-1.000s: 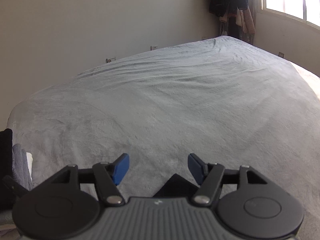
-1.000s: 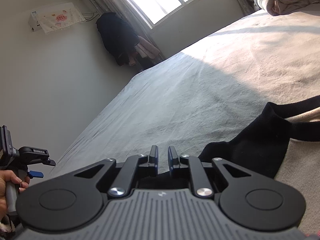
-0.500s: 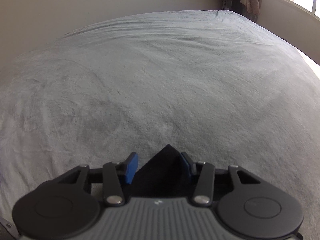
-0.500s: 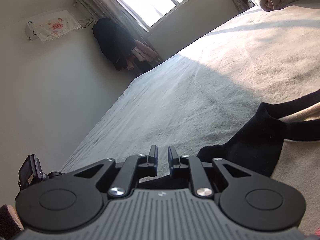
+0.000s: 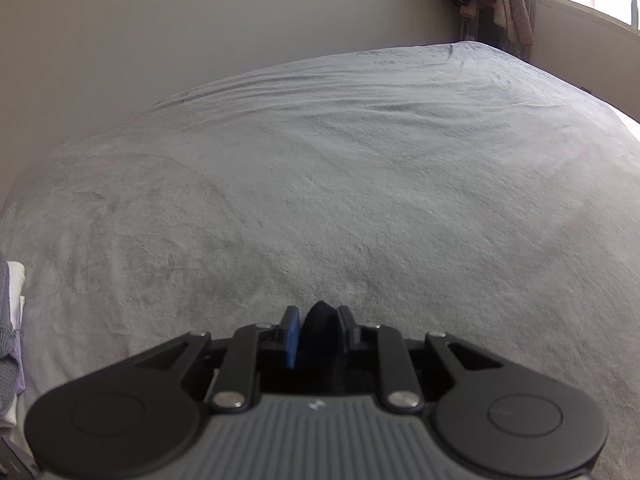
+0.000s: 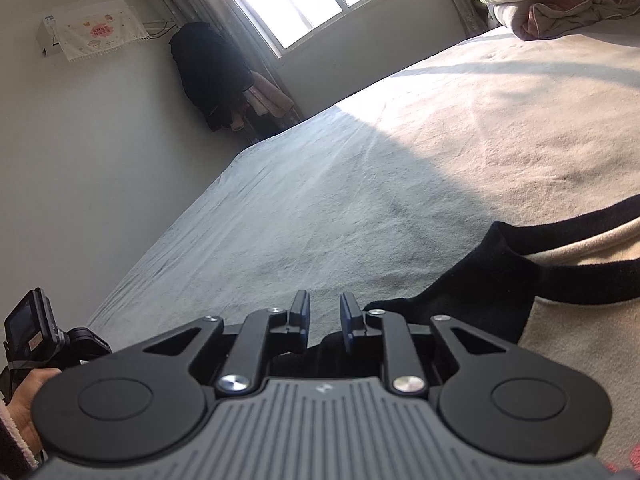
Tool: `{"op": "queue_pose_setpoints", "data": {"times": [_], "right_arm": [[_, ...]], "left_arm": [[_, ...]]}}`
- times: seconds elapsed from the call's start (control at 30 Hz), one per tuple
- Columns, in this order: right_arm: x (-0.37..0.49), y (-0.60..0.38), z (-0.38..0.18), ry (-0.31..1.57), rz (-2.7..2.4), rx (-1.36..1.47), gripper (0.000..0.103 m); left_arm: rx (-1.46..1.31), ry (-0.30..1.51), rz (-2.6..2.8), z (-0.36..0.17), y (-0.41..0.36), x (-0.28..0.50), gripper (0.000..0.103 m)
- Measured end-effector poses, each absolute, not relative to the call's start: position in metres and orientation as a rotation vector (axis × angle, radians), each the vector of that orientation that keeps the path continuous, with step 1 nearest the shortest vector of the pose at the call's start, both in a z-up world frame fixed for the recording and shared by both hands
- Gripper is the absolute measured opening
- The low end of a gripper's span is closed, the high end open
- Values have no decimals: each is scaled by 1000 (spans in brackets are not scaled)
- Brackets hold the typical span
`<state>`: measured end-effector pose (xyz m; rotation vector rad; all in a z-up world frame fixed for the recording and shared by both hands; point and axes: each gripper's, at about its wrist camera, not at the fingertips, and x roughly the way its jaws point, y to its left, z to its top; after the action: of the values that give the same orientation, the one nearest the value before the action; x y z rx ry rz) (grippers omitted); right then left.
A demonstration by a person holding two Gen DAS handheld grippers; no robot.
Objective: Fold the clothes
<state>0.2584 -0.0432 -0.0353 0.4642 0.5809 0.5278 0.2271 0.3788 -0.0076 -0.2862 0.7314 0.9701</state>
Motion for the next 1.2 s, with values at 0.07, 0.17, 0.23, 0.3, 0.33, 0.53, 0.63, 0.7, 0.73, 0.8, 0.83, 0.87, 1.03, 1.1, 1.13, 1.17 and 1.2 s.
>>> {"op": "queue_pose_setpoints", "data": {"times": [0.07,0.17,0.23,0.3,0.33,0.53,0.63,0.7,0.73,0.8,0.83,0.87,1.03,1.1,1.13,1.17,1.2], "right_arm": [[257,-42,-34,569,530,437,48],[256,-37,-32,564,525,383,48],[255,-34,-32,565,519,352,48],[255,-30,-32,569,518,321,48],[254,-29,-33,571,519,305,48],[251,-12,-35,581,522,158,49],[251,-1,-37,578,523,69,49],[253,6,-40,586,541,30,49],[253,9,-40,589,550,8,49],[250,17,-42,587,559,-46,50],[249,22,-43,587,559,-79,50],[248,27,-45,587,559,-111,50],[239,48,-49,554,567,-260,39],[235,53,-50,535,576,-303,16],[234,55,-51,525,562,-321,12],[234,54,-50,518,548,-321,10],[235,53,-49,511,533,-308,9]], "left_arm": [[-259,697,933,1,364,220,70],[-211,644,855,14,336,207,70],[-214,615,782,19,316,195,71],[-215,621,712,19,297,184,71],[-212,638,676,16,287,177,71],[-291,735,563,-9,246,138,74],[-418,732,579,-22,251,131,72],[-467,684,608,-23,254,128,55],[-495,663,614,-24,256,125,51],[-508,642,612,-27,259,122,39],[-504,636,611,-29,260,122,29],[-490,632,610,-31,260,121,20],[-418,642,636,-33,256,120,0],[-387,650,651,-32,251,121,0],[-375,653,657,-32,250,121,0],[-371,656,661,-32,250,121,0],[-376,656,655,-31,251,120,0]]}}
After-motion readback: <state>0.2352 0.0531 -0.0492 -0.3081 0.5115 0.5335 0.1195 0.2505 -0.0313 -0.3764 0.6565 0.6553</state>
